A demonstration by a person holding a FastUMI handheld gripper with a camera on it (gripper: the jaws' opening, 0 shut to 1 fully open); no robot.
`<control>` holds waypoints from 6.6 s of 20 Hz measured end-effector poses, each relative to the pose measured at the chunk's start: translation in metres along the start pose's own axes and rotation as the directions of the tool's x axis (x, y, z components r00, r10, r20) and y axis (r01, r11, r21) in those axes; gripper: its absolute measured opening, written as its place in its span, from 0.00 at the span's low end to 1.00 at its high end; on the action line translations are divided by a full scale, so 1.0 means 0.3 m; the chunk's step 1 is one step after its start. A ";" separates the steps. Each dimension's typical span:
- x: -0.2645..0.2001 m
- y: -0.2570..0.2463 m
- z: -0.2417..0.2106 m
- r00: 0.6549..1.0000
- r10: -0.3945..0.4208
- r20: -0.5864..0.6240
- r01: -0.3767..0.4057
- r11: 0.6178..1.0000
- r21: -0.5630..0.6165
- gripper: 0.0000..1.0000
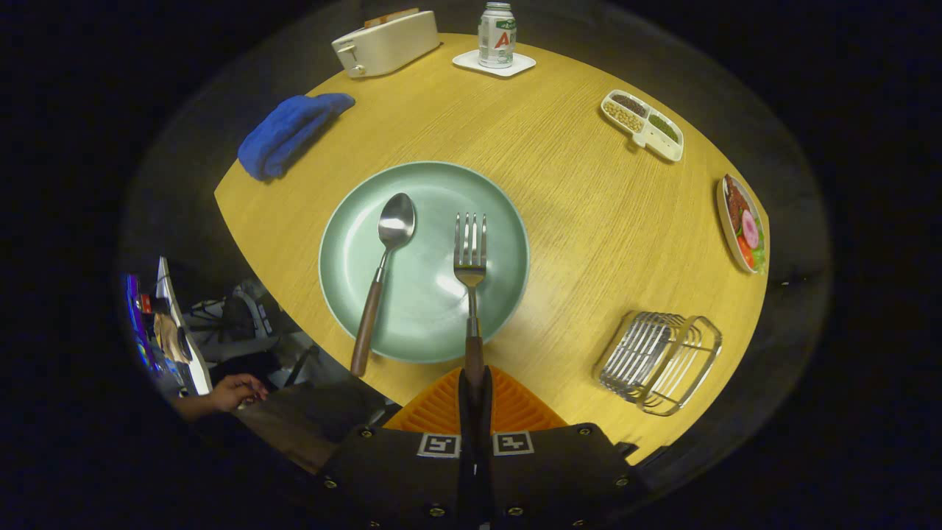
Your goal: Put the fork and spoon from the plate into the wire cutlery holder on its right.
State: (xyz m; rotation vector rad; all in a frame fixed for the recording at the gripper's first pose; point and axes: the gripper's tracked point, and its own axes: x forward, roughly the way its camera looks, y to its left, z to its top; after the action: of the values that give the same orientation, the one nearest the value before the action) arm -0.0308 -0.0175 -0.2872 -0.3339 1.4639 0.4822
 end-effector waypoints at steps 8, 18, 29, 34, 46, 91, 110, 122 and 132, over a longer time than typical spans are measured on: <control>-0.219 -0.309 -0.201 0.986 -0.134 -0.096 0.119 0.982 -0.148 0.02; -0.274 -0.559 -0.332 0.949 -0.178 -0.261 0.151 0.981 -0.120 0.02; -0.155 -0.594 -0.302 0.904 -0.156 -0.397 0.104 0.983 -0.150 0.02; -0.078 -0.599 -0.272 0.887 -0.120 -0.445 0.069 0.989 -0.129 0.02; -0.084 -0.572 -0.176 0.940 -0.038 -0.339 0.061 0.996 0.058 0.35; 0.262 0.390 0.152 0.974 0.222 -0.046 -0.207 0.952 0.226 0.35; 0.240 0.301 0.163 0.983 0.168 -0.072 -0.163 0.984 0.074 0.02; 0.036 -0.004 -0.047 0.976 0.060 -0.207 -0.067 0.997 -0.026 0.02; -0.117 -0.215 -0.202 0.970 0.022 -0.241 -0.019 1.000 0.015 0.02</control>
State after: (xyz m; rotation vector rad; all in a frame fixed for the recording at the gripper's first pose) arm -0.0519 -0.1069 -0.2625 -0.3775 1.7072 0.4607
